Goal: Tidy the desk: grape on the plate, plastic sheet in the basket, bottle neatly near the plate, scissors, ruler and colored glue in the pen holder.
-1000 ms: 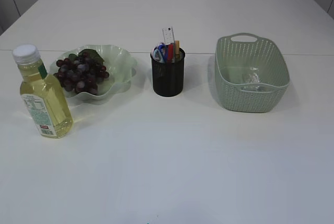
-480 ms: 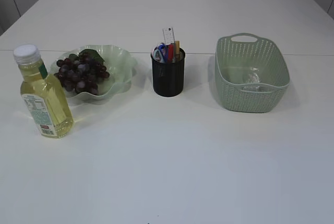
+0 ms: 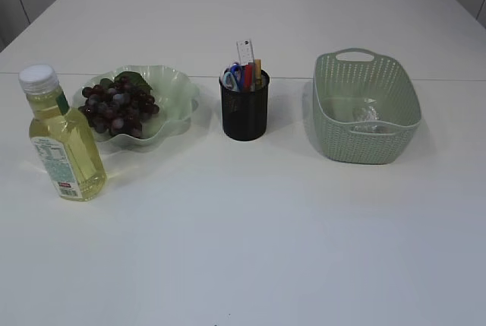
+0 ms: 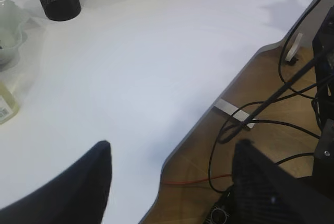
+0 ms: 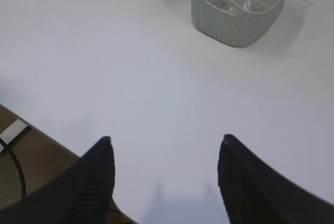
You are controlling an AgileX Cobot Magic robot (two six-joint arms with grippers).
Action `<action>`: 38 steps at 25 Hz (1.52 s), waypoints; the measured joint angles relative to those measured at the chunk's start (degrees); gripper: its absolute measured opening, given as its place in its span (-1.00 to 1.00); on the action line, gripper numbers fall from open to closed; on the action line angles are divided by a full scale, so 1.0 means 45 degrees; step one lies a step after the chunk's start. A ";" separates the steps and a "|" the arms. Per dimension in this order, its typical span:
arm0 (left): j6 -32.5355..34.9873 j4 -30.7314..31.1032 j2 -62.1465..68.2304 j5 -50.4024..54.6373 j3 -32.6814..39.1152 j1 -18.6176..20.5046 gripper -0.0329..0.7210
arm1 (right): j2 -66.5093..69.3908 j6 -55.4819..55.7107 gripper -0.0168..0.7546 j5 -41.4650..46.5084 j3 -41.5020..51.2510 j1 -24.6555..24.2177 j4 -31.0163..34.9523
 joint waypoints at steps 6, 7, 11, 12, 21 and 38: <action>-0.0163 0.0140 0.0000 -0.0099 0.0000 0.0998 0.44 | 0.0000 0.0007 0.32 -0.0361 0.0313 0.0000 0.0245; -0.0252 0.0147 0.0000 -0.0099 0.0000 0.1207 0.43 | 0.0000 0.0084 0.32 -0.0378 0.0313 0.0000 0.0245; -0.0252 0.0168 0.0000 -0.0099 0.0000 0.2214 0.43 | 0.0000 0.0251 0.32 -0.0378 0.0313 0.0000 0.0159; -0.0252 0.0173 0.0000 -0.0099 0.0000 0.2473 0.43 | 0.0000 0.0272 0.32 -0.0378 0.0313 0.0000 0.0159; -0.0252 0.0196 0.0000 -0.0099 0.0000 0.5979 0.43 | 0.0000 0.0281 0.31 -0.0409 0.0313 -0.0999 0.0159; -0.0252 0.0196 0.0000 -0.0099 0.0000 0.9225 0.43 | 0.0000 0.0301 0.31 -0.0440 0.0313 -0.5757 0.0136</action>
